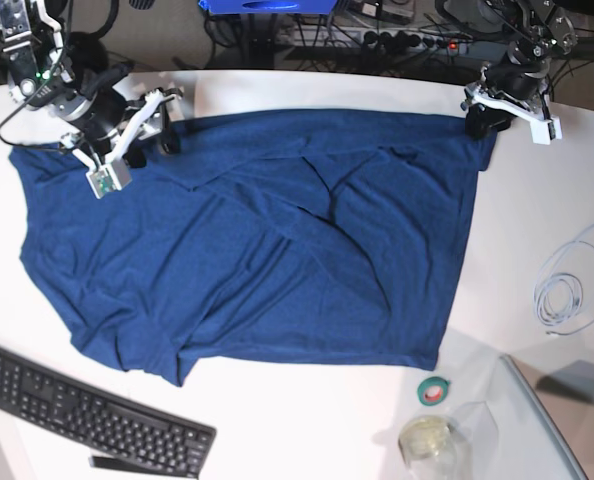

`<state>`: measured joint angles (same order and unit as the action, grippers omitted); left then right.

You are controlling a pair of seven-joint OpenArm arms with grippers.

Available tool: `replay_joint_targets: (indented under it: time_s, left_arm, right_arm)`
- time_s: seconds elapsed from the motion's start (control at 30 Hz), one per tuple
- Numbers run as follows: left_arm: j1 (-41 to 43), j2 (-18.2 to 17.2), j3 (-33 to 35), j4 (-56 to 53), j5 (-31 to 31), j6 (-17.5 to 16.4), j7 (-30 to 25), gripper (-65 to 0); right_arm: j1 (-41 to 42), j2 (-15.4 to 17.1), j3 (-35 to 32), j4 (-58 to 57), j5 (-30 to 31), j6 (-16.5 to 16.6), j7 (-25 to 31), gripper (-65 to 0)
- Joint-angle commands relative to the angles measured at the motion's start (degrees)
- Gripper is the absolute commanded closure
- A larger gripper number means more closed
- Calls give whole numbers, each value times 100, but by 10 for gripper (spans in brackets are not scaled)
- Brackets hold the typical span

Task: Layout the t-shirt on the table in an organized manner, then fold the t-shirt properly
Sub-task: 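Release the corner with the right gripper and regrasp the shirt edge, then release the left gripper's corner and regrasp the shirt edge lower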

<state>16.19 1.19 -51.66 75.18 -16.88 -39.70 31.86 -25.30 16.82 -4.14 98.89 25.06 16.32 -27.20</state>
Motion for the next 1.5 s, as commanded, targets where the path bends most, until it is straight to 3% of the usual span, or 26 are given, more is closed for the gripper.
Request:
replay_joint_targets:
  time_s: [0.0, 0.1, 0.3, 0.43, 0.73, 0.9, 1.23, 1.47]
  left_arm:
    - [30, -44, -25, 47, -13, -30, 36, -179]
    - [56, -44, -43, 91, -13, -30, 45, 0]
    - [179, 70, -8, 715, -4, -30, 71, 0]
    - [144, 105, 1, 1252, -57, -30, 784, 0]
    - [-454, 123, 10, 1515, -4, -30, 1601, 0]
    - [-700, 131, 19, 1515, -48, 19, 1645, 0]
    - [-1016, 123, 493, 1137, -57, 704, 1645, 0]
    - [-1412, 123, 493, 583, -57, 704, 1645, 0]
  right_arm:
    - [29, 37, 32, 84, 57, 26, 114, -308]
    - [29, 37, 32, 84, 57, 26, 114, -308]
    - [38, 37, 32, 76, 57, 26, 114, -308]
    - [38, 37, 32, 76, 57, 26, 114, -308]
    - [38, 37, 32, 67, 57, 26, 114, -308]
    - [38, 37, 23, 67, 57, 26, 105, -308]
    - [38, 46, -30, 67, 57, 26, 87, -308]
    - [20, 46, 5, 67, 39, 26, 87, -308]
